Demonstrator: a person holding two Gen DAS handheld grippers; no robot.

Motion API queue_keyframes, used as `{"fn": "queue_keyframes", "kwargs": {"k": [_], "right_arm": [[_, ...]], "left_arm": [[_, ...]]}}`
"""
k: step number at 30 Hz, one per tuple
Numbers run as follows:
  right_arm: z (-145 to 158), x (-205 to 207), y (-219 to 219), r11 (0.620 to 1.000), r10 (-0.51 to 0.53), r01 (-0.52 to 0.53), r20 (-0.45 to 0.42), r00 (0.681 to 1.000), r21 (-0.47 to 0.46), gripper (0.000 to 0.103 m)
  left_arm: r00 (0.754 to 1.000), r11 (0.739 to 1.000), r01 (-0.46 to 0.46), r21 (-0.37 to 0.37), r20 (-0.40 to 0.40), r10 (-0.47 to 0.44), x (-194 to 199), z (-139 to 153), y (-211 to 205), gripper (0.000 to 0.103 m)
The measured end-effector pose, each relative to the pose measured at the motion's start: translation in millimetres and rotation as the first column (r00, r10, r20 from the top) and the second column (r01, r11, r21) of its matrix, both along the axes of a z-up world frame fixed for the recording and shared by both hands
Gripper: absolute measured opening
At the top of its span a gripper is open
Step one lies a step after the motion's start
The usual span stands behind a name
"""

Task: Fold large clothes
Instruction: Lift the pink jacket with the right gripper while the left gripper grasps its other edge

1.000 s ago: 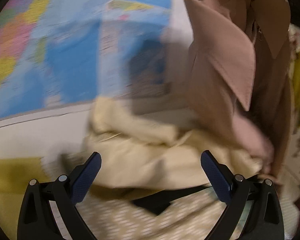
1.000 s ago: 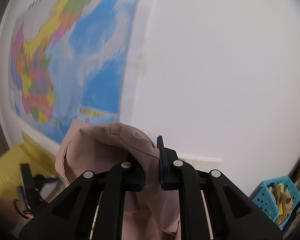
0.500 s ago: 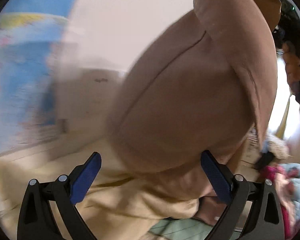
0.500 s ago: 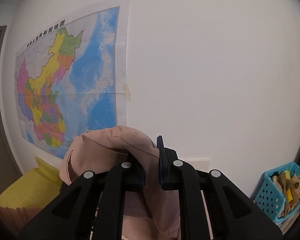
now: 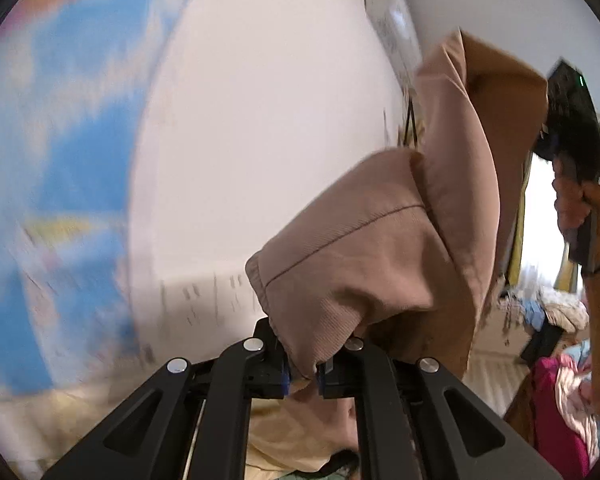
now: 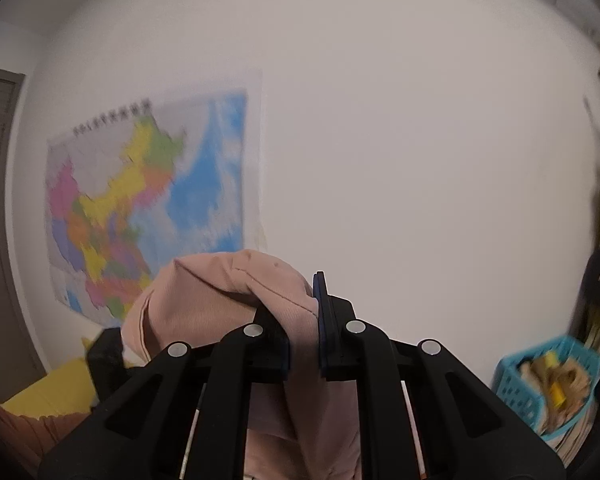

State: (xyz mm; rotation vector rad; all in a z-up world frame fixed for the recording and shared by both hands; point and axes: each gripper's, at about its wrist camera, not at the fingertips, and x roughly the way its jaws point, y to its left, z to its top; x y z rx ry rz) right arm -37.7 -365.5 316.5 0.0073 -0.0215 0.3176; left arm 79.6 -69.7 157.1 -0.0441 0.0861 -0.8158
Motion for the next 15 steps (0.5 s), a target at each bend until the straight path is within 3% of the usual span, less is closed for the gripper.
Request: {"fn": "queue_keyframes", "kwargs": {"k": [5,8,12,15], "right_arm": [[30.7,-86.3,11.2,0.998,0.062,-0.062,0.121,0.991,-0.004,0.01],[34.2,-119.6,28.9,0.993,0.113,-0.111,0.145,0.983,-0.027,0.01],[29.9,-152.9,57.5,0.971,0.24,-0.239,0.139,0.961,-0.019,0.01],[26.6,-165.9,73.4,0.939,0.341,-0.345,0.135,0.93,0.006,0.01]], "left_arm": [[0.991,0.994,-0.1,-0.043,0.09,0.103,-66.9,57.0,58.3,0.008],[0.976,0.982,-0.185,-0.048,0.107,0.189,-123.1,85.3,92.1,0.008],[0.939,0.949,-0.313,-0.029,0.139,0.313,-184.5,100.1,127.6,0.008],[0.894,0.907,-0.421,0.012,0.177,0.412,-234.5,109.7,166.7,0.008]]}}
